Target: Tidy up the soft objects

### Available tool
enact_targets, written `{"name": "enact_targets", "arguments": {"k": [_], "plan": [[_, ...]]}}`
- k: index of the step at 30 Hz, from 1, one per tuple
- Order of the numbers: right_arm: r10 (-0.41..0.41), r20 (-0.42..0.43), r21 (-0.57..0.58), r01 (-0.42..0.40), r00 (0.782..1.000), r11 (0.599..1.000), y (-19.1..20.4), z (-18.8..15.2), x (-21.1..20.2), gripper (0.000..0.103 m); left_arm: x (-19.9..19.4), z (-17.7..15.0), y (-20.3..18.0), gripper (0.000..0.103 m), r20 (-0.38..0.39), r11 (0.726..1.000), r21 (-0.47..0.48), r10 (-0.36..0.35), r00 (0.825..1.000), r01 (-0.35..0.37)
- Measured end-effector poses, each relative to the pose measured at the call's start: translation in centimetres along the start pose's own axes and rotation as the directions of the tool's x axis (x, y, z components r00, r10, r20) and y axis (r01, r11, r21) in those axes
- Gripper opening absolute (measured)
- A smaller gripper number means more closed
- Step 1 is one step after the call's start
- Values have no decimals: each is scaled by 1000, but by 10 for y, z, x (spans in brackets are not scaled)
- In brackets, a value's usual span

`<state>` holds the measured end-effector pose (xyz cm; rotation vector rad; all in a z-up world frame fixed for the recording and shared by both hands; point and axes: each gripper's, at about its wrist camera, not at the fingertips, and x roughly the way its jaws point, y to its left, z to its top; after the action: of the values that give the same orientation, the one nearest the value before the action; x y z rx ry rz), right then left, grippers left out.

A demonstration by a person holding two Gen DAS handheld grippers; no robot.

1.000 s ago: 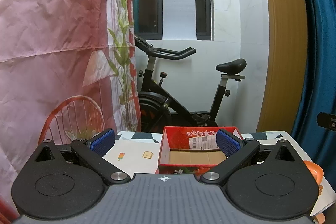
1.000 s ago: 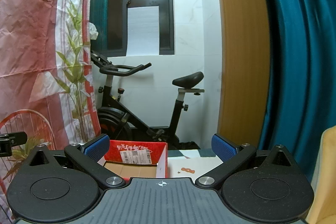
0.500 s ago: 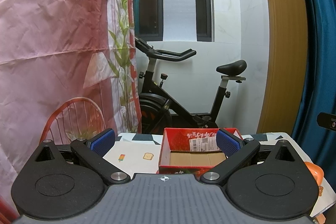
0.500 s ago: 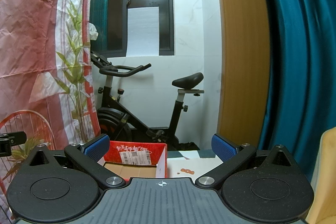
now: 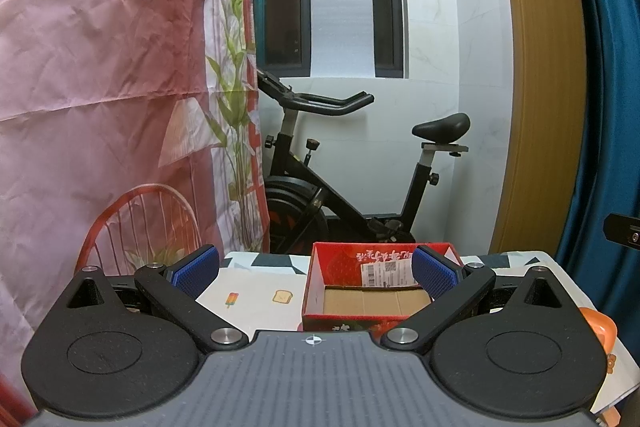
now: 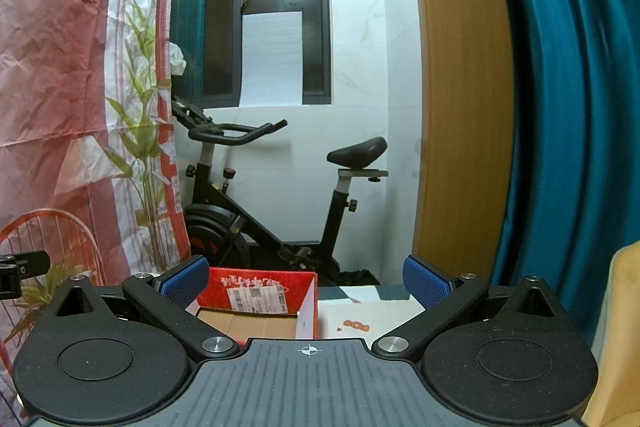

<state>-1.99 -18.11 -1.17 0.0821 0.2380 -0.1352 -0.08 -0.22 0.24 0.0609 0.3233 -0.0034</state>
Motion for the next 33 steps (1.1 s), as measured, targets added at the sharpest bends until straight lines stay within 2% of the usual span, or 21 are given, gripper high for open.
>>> {"name": "enact_targets", "arguments": {"k": [33], "plan": [[2,-7,-4,-2,1000,1000,0,-6,4,103,8,-6,-1,103,-28,1000,-7,1,1000,-1]]}}
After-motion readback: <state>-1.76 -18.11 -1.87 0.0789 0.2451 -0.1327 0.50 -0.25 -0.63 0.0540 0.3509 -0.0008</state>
